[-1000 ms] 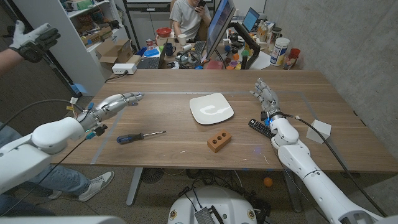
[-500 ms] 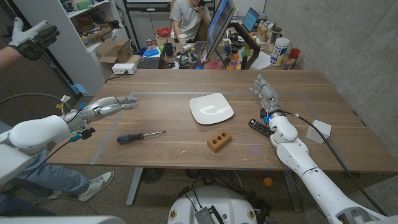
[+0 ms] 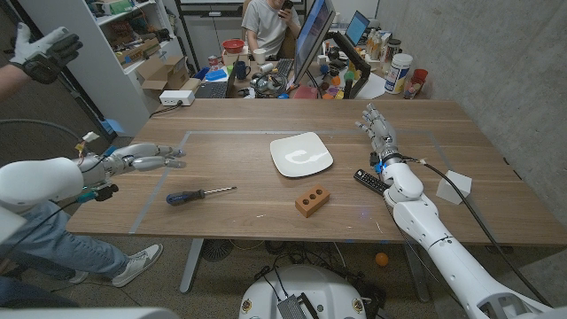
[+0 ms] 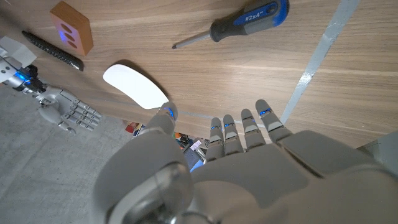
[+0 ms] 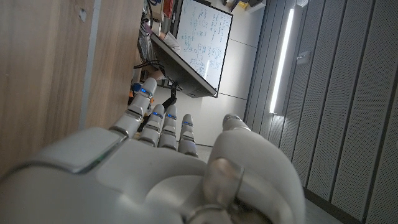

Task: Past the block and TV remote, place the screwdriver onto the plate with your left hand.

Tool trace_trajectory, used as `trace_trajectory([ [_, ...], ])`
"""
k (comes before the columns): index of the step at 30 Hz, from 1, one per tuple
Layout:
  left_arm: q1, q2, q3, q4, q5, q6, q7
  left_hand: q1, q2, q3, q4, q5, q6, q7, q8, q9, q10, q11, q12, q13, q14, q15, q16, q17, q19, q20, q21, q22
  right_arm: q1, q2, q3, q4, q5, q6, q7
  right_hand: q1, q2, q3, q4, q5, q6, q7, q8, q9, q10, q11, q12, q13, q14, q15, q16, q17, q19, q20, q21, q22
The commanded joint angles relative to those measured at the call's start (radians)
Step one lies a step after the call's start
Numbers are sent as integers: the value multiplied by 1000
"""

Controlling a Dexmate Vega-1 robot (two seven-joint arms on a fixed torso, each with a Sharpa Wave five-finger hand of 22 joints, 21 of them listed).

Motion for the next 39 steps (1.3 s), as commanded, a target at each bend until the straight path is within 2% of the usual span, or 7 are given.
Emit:
trace_trajectory([
  [1, 29, -16, -49, -91, 203, 134, -119, 15, -3, 2, -10, 5, 20, 1, 9, 2, 15, 0, 7, 0, 11, 1, 8, 0, 12, 4, -7, 5, 7, 7, -11, -1, -6, -1, -7, -1, -4, 0, -5, -3, 10, -3, -1, 0, 10, -1, -5, -1, 7, 0, 6, 1, 5, 0, -8, 5],
  [7, 32, -4, -46, -119, 295, 198, -172, 20, -2, -4, -16, 4, 44, 2, 13, 3, 46, -2, 17, -2, 31, 9, 13, 2, 28, 33, -12, 6, 8, 12, -14, 6, -4, 1, -8, -3, -4, 0, -5, -3, 10, -4, -1, 0, 11, -1, -7, -2, 8, 1, 6, 0, 5, 0, -10, 5],
  [14, 10, 26, -19, -113, 349, 249, -227, 22, 1, -9, -18, 4, 69, 7, 18, 4, 77, -2, 27, -3, 52, 14, 19, 3, 55, 38, -11, 7, 10, 16, -16, 10, -6, 13, -8, -5, -4, 0, -5, -3, 11, -5, -2, 0, 14, 1, -9, -3, 10, 0, 7, -2, 5, 2, -14, 5],
  [22, -3, 96, 84, -103, 482, 319, -201, 23, 1, -15, -19, 3, 83, 6, 19, 4, 104, -2, 35, -4, 71, 19, 24, 4, 65, 42, -15, 8, 9, 21, -14, 14, -5, 29, -9, -8, -6, -1, -6, -3, 14, -7, -3, 0, 23, 1, -10, -5, 16, 0, 8, -6, 10, 3, -18, 5],
  [33, -51, 149, 192, -77, 508, 346, -184, 27, 2, -19, -22, 3, 88, 4, 17, 4, 106, -9, 34, -5, 77, 20, 24, 4, 70, 46, -19, 8, 4, 20, -9, 9, -4, 37, -13, -13, -8, -3, -6, -3, 15, -11, -4, 0, 27, 3, -15, -7, 20, 2, 8, -10, 13, 5, -25, 6],
  [39, -53, 168, 236, -85, 542, 367, -145, 29, 3, -20, -22, 3, 91, 3, 16, 4, 113, -12, 36, -5, 81, 23, 24, 4, 71, 48, -23, 9, 5, 22, -9, 18, -2, 46, -9, -15, -8, -3, -6, -3, 16, -11, -5, 0, 28, 2, -17, -8, 21, 2, 8, -11, 15, 6, -27, 6],
])
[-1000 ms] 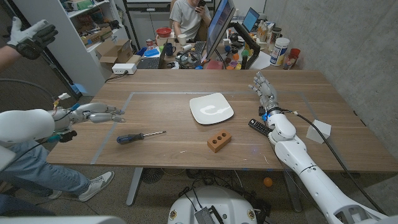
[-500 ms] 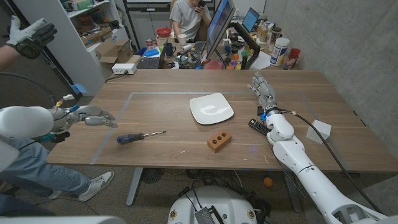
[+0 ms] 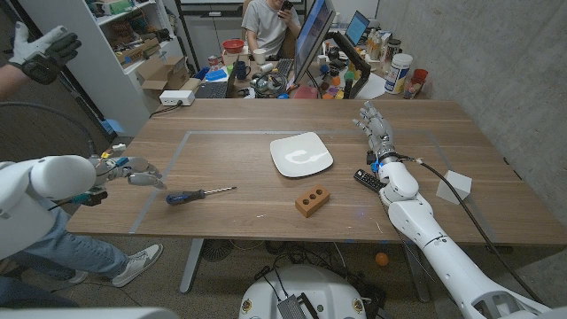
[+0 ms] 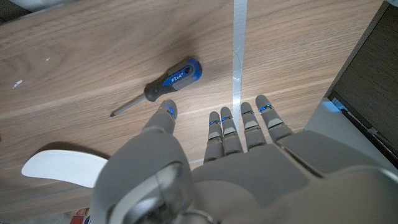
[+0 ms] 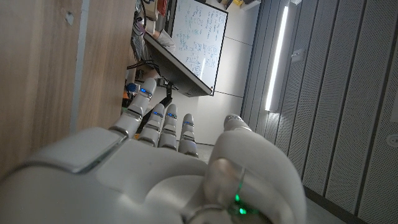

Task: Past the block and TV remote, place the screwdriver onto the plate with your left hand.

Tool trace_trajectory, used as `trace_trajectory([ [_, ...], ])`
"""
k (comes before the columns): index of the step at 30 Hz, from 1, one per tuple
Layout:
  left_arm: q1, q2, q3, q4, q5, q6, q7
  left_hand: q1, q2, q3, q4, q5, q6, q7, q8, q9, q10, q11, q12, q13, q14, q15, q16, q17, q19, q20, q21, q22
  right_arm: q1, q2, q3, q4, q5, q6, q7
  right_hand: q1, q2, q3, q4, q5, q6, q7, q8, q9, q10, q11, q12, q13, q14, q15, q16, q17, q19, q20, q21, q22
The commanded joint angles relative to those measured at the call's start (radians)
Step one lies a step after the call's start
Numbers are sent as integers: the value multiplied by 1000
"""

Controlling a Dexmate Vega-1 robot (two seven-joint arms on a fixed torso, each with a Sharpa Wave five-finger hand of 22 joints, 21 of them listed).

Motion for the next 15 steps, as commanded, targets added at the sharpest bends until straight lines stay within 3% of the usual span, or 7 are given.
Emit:
trace_trajectory([
  [1, -28, 58, 119, 2, 72, 51, 54, 12, 3, -5, 0, 3, 17, -2, 2, 4, 12, 0, 10, 0, 12, 4, 6, 2, 6, 5, -7, 4, -2, 4, 3, 10, 3, 18, 3, -10, -3, -1, -4, -3, 6, -2, -1, 0, 8, -2, -1, 1, 10, 2, 8, 2, 9, -1, -2, 6],
  [9, -37, 56, 159, -1, 83, 54, 114, 11, 4, -10, 2, 2, 24, -3, 1, 5, 22, -3, 12, 0, 24, 3, 9, 3, 13, 10, -10, 4, 0, 7, 4, 22, 6, 28, 7, -12, -4, -1, -4, -3, 7, -2, -2, 0, 8, -3, -5, 0, 11, 2, 8, -1, 10, 0, -7, 6],
  [15, -47, 83, 195, 0, 87, 77, 132, 8, 3, -14, 4, 1, 25, -7, 0, 5, 28, -7, 14, 0, 31, 0, 11, 4, 15, 10, -13, 4, 1, 6, 5, 24, 6, 29, 7, -14, -6, -2, -5, -2, 7, -1, -3, 0, 9, -5, -8, -1, 13, 2, 7, -3, 12, 0, -10, 6],
])
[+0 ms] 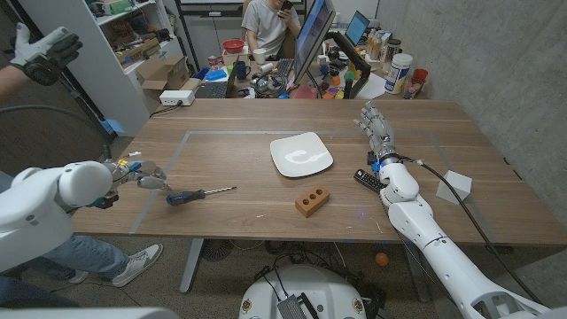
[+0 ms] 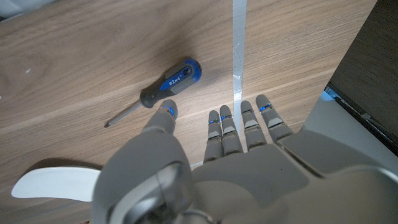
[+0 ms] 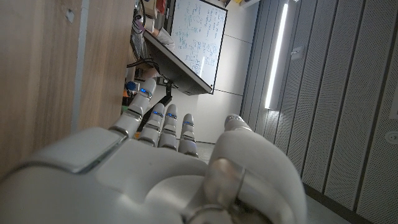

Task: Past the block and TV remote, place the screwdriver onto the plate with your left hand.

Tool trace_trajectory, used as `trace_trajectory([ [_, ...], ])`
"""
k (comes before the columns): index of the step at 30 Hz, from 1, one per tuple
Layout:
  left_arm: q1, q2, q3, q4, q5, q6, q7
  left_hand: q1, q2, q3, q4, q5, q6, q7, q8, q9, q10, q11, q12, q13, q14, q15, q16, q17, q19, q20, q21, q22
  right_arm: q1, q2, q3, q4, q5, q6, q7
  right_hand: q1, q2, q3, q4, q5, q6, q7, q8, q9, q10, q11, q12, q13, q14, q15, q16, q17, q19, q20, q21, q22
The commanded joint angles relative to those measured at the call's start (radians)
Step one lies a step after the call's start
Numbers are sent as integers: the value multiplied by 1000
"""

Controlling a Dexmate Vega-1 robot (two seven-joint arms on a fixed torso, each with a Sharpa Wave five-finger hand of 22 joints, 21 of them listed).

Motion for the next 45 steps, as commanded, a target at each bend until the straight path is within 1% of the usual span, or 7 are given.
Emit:
trace_trajectory([
  [1, -18, 38, 78, 0, 24, 34, 60, 4, -1, -4, 1, 1, 8, 1, 0, 5, 13, -1, 7, 0, 16, 0, 8, 4, 6, 0, -4, 5, 2, 2, 3, 10, 4, 9, 4, -10, -2, 0, -3, -2, 6, -2, -4, 0, 9, -5, -1, -1, 7, -3, 7, 2, 12, 0, -3, 6],
  [8, -36, 76, 130, 1, 39, 82, 93, 6, -1, -6, 0, 1, 17, 0, 1, 5, 17, 3, 8, 0, 22, 0, 9, 4, 11, 5, -6, 5, 9, 10, 4, 29, 8, 19, 6, -12, -2, 0, -3, -2, 6, -3, -5, 0, 11, -3, -3, -2, 8, -3, 7, 0, 13, 2, -6, 6],
  [20, -96, 181, 251, 1, 15, 169, 137, 9, -1, -9, -3, 1, 20, 1, -1, 5, 22, 3, 8, 1, 28, 4, 9, 4, 15, 11, -10, 5, 32, 24, 3, 70, 17, 31, 22, -16, -4, -1, -4, -2, 7, -5, -6, 0, 12, -3, -9, -3, 9, -2, 6, -4, 15, 3, -13, 6],
  [23, -138, 215, 320, -8, 10, 211, 166, 10, -2, -11, -3, 1, 23, 4, -1, 5, 24, 7, 8, 1, 32, 6, 9, 4, 16, 13, -12, 5, 41, 29, 2, 85, 21, 38, 31, -17, -4, -1, -4, -2, 6, -5, -7, 0, 12, -3, -9, -3, 10, -3, 6, -4, 15, 4, -14, 6],
  [35, -263, 310, 472, -44, -117, 265, 231, 8, 0, -17, 0, 1, 33, 1, -1, 5, 27, 10, 7, 1, 35, 7, 8, 5, 22, 16, -16, 5, 54, 37, 9, 114, 38, 58, 57, -23, -8, -5, -4, -2, 5, -4, -9, 0, 17, -6, -13, -4, 11, -2, 6, -8, 18, 7, -21, 6],
  [39, -331, 344, 563, -68, -125, 299, 247, 5, -2, -21, 1, 0, 29, 2, -4, 5, 18, 14, 2, 1, 30, 11, 5, 5, 19, 17, -21, 5, 55, 40, 11, 120, 43, 66, 63, -25, -9, -6, -4, -2, 5, -6, -9, 0, 16, -7, -16, -4, 10, -3, 5, -9, 19, 8, -24, 6],
  [45, -480, 350, 757, -98, -4, 382, 176, -6, -11, -38, 4, -3, 17, 10, -15, 5, -41, 45, -25, 1, -11, 32, -17, 6, -3, 24, -45, 6, 54, 44, 14, 126, 47, 71, 66, -28, -10, -7, -4, -1, 4, -7, -11, 0, 17, -7, -19, -4, 11, -2, 5, -11, 19, 10, -28, 6],
])
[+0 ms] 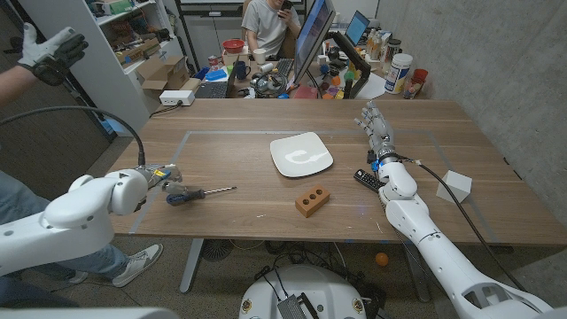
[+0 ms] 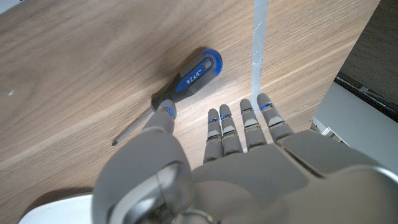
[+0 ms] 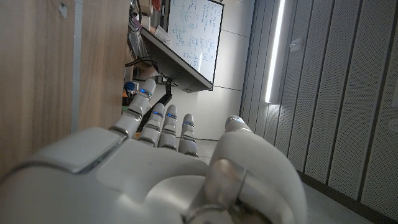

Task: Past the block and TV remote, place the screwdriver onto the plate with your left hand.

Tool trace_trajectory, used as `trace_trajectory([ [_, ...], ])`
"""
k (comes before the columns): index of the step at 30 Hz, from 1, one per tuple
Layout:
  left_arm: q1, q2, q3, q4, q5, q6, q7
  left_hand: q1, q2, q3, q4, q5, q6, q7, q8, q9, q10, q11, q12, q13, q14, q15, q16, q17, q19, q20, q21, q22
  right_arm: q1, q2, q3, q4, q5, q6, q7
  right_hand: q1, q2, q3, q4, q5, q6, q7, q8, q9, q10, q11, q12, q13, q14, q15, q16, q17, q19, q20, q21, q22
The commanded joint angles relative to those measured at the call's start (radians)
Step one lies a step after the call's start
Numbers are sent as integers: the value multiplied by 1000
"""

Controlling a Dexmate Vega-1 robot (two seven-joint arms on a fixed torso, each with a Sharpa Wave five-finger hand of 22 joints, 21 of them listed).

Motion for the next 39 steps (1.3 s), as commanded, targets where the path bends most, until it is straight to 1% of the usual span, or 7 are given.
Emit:
trace_trajectory([
  [1, -230, 50, 301, -53, 67, 176, -29, -7, -12, -14, 3, -3, -10, 16, -11, 5, -47, 26, -20, 0, -36, 19, -18, 6, -21, 11, -19, 6, 8, 14, 10, 31, 13, 15, 13, -2, -10, -3, 0, -1, 2, -5, -3, 0, 10, 1, -3, 0, 10, -2, 5, -1, 8, -1, -4, 1],
  [5, -240, 64, 317, -56, 60, 209, -42, -10, -17, -21, 2, -4, -27, 27, -19, 5, -75, 50, -32, 0, -53, 29, -26, 6, -33, 12, -33, 6, 3, 15, 11, 30, 15, 13, 11, -3, -10, -3, 0, -1, 2, -4, -4, 0, 10, 1, -5, 0, 10, -2, 4, -2, 8, 0, -6, 1],
  [11, -221, 86, 305, -62, 7, 239, 1, -11, -19, -24, 2, -5, -30, 31, -20, 5, -78, 50, -34, 0, -57, 34, -27, 6, -36, 12, -37, 7, 6, 19, 10, 39, 15, 18, 15, -6, -10, -4, 0, -1, 3, -5, -4, 0, 11, 2, -7, 0, 10, -2, 4, -4, 9, 0, -10, 1],
  [16, -239, 81, 337, -62, 18, 244, 12, -11, -19, -25, 2, -5, -30, 33, -20, 5, -79, 51, -34, 0, -57, 37, -27, 6, -37, 12, -39, 7, 15, 25, 9, 60, 17, 28, 25, -7, -10, -4, 0, 0, 1, -6, -5, 0, 12, 4, -9, 0, 10, -2, 4, -5, 10, 0, -12, 2],
  [23, -274, 47, 385, -46, 66, 227, 15, -12, -19, -27, 2, -5, -27, 32, -19, 5, -75, 47, -33, 0, -56, 34, -27, 6, -38, 12, -43, 7, 20, 30, 15, 93, 23, 50, 39, -9, -11, -4, -1, 0, 3, -7, -5, 0, 13, 2, -11, -1, 10, -3, 3, -7, 12, 0, -16, 2],
  [27, -311, 20, 417, -31, 100, 206, -16, -12, -18, -28, 2, -5, -24, 28, -17, 5, -70, 41, -31, 0, -53, 29, -25, 6, -38, 12, -46, 7, 16, 29, 22, 102, 30, 56, 43, -9, -13, -5, -2, 1, 3, -6, -6, 0, 15, 1, -13, -1, 10, -2, 3, -8, 13, 0, -18, 2],
  [39, -432, -78, 527, 24, 307, 154, -199, -9, -16, -29, 1, -5, -19, 27, -16, 5, -62, 36, -28, 0, -46, 28, -22, 6, -34, 11, -49, 8, 25, 38, 46, 147, 53, 78, 59, -11, -16, -6, -4, 2, 4, -7, -7, 0, 16, 3, -18, -1, 10, -2, 1, -12, 16, 2, -25, 2],
])
